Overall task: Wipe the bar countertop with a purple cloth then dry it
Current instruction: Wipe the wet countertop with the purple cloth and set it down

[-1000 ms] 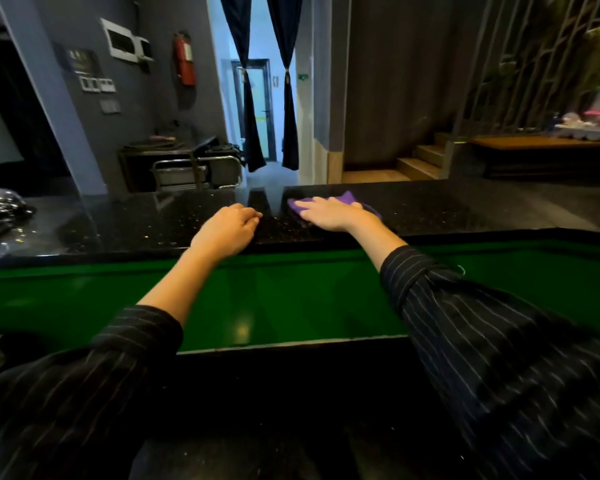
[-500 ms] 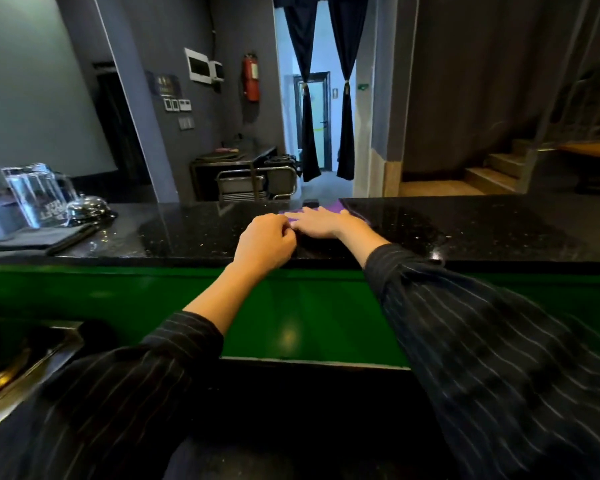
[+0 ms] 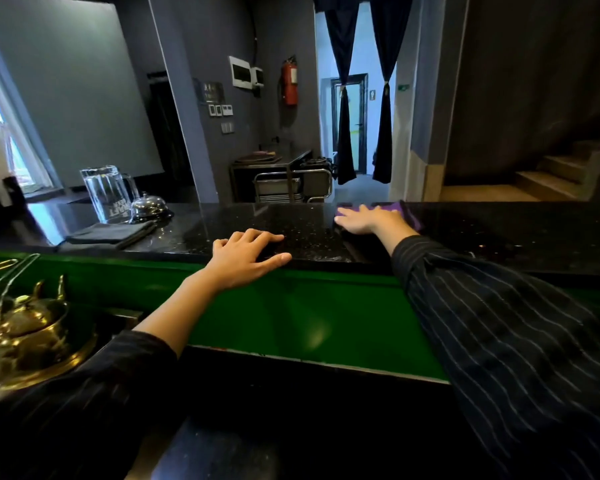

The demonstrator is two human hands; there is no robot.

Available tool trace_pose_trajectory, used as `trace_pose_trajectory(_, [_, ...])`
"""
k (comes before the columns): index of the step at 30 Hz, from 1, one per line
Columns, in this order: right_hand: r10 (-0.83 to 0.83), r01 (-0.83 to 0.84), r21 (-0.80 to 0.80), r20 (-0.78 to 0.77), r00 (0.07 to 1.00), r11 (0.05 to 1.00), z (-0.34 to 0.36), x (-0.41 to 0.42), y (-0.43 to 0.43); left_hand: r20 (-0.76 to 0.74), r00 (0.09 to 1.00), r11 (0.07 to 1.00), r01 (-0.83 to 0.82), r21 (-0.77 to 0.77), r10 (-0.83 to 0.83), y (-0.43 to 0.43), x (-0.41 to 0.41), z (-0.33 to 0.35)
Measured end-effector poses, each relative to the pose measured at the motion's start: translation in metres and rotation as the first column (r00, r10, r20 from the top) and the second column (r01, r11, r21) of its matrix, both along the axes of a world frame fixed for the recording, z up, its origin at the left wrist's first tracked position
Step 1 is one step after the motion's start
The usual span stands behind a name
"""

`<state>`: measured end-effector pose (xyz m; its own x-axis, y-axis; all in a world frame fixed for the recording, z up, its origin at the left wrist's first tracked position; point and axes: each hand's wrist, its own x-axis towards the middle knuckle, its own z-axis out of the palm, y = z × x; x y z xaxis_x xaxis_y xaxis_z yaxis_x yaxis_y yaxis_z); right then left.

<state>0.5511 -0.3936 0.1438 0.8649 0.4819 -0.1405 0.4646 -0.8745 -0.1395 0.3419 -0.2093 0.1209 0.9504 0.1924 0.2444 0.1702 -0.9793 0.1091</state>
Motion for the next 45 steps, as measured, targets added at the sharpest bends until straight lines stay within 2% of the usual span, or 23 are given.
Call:
trace_pose_trajectory(5, [0.271,-0.271,0.029,0.029,0.962,0.962,0.000,-0.073,0.061,-0.051,0.999,1.000,0.002,-0.022,-0.003,-0.001,0.001,0.006])
trace_pose_trajectory(9, [0.422,-0.424,0.049,0.051,0.905,0.904,0.000,-0.081,0.039,-0.192,0.980,0.997,0.040,-0.059,-0.050,0.056,-0.017,0.018])
trace_pose_trajectory(11, [0.401,-0.402,0.070,0.030,0.915,0.913,0.002,-0.064,0.019,-0.213,0.977,1.000,0.000,0.004,0.001,0.094,-0.035,0.011])
trace_pose_trajectory(13, [0.264,-0.265,0.059,0.026,0.964,0.962,0.000,-0.045,0.007,-0.152,0.988,0.999,-0.013,0.045,0.019,0.114,-0.042,-0.003])
trace_pose_trajectory(15, [0.104,-0.105,0.023,0.052,0.993,0.994,-0.003,-0.034,0.011,-0.038,0.999,0.999,-0.014,0.042,0.016,0.114,-0.040,-0.011])
trace_pose_trajectory(19, [-0.097,0.096,0.009,0.076,0.992,0.995,0.000,-0.052,0.059,0.005,1.000,1.000,0.004,-0.029,-0.003,0.112,-0.037,-0.013])
trace_pose_trajectory(22, [-0.053,0.052,0.014,0.090,0.994,0.999,0.002,-0.074,0.113,0.042,0.999,0.998,0.028,-0.048,-0.026,0.118,-0.037,-0.013])
trace_pose_trajectory(27, [0.138,-0.142,0.039,0.089,0.986,0.989,-0.002,-0.124,0.189,0.052,0.996,0.993,0.075,-0.088,-0.071,0.126,-0.035,-0.014])
trace_pose_trajectory(32, [0.177,-0.188,0.094,0.111,0.978,0.978,-0.002,-0.165,0.201,0.002,0.995,0.982,0.095,-0.163,-0.096,0.123,-0.044,-0.008])
trace_pose_trajectory(34, [0.179,-0.207,0.153,0.179,0.968,0.966,-0.005,-0.180,0.194,0.096,0.988,0.949,0.143,-0.280,-0.121,0.120,-0.051,-0.011])
trace_pose_trajectory(36, [0.140,-0.223,0.233,0.327,0.935,0.946,-0.014,-0.197,0.186,0.399,0.916,0.808,0.270,-0.524,-0.047,0.112,-0.067,-0.019])
trace_pose_trajectory(37, [0.098,-0.224,0.280,0.403,0.910,0.933,-0.019,-0.206,0.184,0.539,0.838,0.725,0.318,-0.611,0.087,0.105,-0.076,-0.026])
trace_pose_trajectory(38, [0.056,-0.222,0.322,0.454,0.889,0.920,-0.024,-0.213,0.182,0.594,0.764,0.649,0.321,-0.689,0.253,0.097,-0.084,-0.033])
trace_pose_trajectory(39, [0.030,-0.224,0.354,0.479,0.877,0.908,-0.028,-0.219,0.182,0.560,0.732,0.543,0.309,-0.780,0.388,0.091,-0.090,-0.039])
trace_pose_trajectory(40, [0.025,-0.235,0.377,0.485,0.874,0.896,-0.030,-0.225,0.182,0.466,0.757,0.373,0.312,-0.874,0.459,0.086,-0.095,-0.043])
trace_pose_trajectory(41, [0.036,-0.254,0.396,0.482,0.875,0.883,-0.032,-0.232,0.181,0.336,0.830,0.142,0.305,-0.942,0.445,0.083,-0.097,-0.044])
trace_pose_trajectory(42, [0.052,-0.277,0.411,0.481,0.875,0.868,-0.034,-0.239,0.181,0.221,0.909,-0.100,0.272,-0.957,0.353,0.080,-0.101,-0.043])
trace_pose_trajectory(43, [0.066,-0.297,0.426,0.478,0.876,0.855,-0.037,-0.248,0.181,0.159,0.954,-0.276,0.228,-0.934,0.253,0.080,-0.106,-0.039])
trace_pose_trajectory(44, [0.081,-0.310,0.439,0.465,0.881,0.843,-0.041,-0.258,0.180,0.156,0.970,-0.381,0.218,-0.899,0.187,0.082,-0.110,-0.036])
trace_pose_trajectory(45, [0.106,-0.319,0.449,0.437,0.893,0.835,-0.046,-0.269,0.181,0.178,0.969,-0.447,0.237,-0.863,0.169,0.086,-0.114,-0.034])
